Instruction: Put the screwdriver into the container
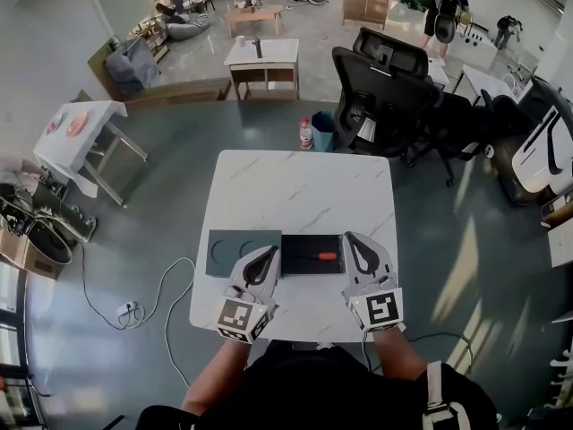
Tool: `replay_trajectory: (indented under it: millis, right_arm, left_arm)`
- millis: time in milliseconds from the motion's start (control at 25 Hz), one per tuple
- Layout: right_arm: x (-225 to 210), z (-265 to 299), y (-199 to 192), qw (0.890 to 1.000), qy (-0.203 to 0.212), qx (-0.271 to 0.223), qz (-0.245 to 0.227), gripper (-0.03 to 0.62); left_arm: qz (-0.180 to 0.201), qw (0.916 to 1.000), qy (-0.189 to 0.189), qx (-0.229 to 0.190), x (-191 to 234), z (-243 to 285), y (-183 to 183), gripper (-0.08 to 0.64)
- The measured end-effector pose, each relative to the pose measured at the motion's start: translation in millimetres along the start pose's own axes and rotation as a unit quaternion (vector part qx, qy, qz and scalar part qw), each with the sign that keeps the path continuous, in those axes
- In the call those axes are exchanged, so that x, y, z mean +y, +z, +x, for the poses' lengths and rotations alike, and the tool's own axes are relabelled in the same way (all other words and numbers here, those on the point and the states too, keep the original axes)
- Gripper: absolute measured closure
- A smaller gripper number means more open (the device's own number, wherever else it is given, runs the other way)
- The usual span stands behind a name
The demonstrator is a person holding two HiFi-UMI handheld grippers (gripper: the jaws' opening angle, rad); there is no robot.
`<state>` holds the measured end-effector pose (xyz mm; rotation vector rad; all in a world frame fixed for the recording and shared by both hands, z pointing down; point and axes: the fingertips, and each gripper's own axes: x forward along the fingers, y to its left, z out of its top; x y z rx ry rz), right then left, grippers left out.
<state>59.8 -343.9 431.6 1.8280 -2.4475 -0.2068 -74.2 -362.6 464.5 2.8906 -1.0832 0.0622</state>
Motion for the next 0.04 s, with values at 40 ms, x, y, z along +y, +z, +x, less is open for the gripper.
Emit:
replay_trajectory:
  millis: [40]
  right_arm:
    - [1.1, 0.5, 1.9, 1.0, 0.001, -0.002, -0.006, 0.584]
  left_arm:
    - [0.002, 1.0, -0.001, -0.001, -0.7, 1.2, 1.4, 0.551]
